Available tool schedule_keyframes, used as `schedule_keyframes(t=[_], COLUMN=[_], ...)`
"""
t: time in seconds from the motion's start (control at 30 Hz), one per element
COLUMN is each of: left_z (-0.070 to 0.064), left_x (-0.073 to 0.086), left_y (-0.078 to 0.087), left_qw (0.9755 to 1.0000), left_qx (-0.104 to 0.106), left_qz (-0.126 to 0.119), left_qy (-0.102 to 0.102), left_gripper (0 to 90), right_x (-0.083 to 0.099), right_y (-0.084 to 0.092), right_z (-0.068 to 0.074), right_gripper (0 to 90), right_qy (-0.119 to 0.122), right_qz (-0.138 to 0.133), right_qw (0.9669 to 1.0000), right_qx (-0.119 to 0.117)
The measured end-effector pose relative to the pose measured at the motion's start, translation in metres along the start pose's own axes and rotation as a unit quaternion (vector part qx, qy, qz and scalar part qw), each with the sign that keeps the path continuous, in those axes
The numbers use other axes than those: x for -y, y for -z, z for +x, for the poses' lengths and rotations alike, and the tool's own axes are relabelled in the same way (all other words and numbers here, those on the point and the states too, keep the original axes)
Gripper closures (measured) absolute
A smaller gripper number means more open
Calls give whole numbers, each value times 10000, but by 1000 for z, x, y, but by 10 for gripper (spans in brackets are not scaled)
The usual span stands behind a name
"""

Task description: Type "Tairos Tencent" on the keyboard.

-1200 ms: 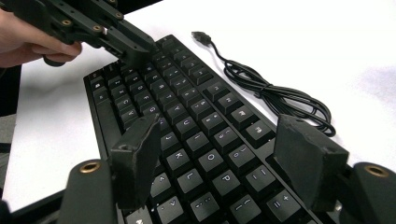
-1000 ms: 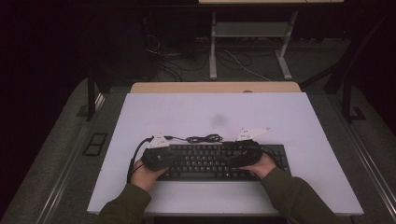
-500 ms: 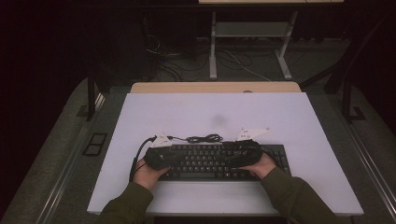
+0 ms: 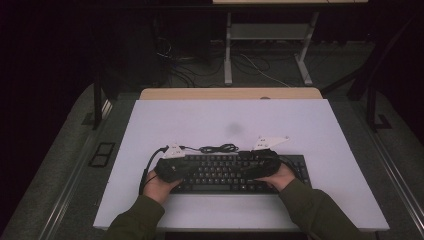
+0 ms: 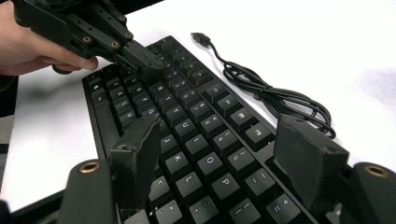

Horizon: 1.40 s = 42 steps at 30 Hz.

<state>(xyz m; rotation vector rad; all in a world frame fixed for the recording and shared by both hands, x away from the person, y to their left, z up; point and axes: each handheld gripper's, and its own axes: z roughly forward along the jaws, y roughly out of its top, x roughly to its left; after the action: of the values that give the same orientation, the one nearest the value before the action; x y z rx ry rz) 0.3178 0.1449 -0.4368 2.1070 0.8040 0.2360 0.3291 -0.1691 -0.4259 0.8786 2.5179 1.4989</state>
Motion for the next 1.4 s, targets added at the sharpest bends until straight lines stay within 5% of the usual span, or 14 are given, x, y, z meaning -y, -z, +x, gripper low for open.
schedule_keyframes(t=[0.27,0.6,1.07,1.4], left_z=[0,-3,-4,-3], left_x=[0,-1,-2,-1], left_y=[4,10,13,12], left_qw=[10000,9999,9998,9997], left_qx=[-2,9,-120,-195], left_qz=[-54,-116,-152,-139], left_qy=[27,23,37,22], left_gripper=[887,779,462,366], right_x=[-6,-14,-13,-12], right_y=[-6,-17,-22,-25], right_z=[1,6,14,22], right_gripper=[313,270,522,743], right_qy=[-2,66,159,229], right_qz=[-45,130,195,294], right_qw=[10000,9997,9990,9986], right_qx=[-70,-174,-358,-384])
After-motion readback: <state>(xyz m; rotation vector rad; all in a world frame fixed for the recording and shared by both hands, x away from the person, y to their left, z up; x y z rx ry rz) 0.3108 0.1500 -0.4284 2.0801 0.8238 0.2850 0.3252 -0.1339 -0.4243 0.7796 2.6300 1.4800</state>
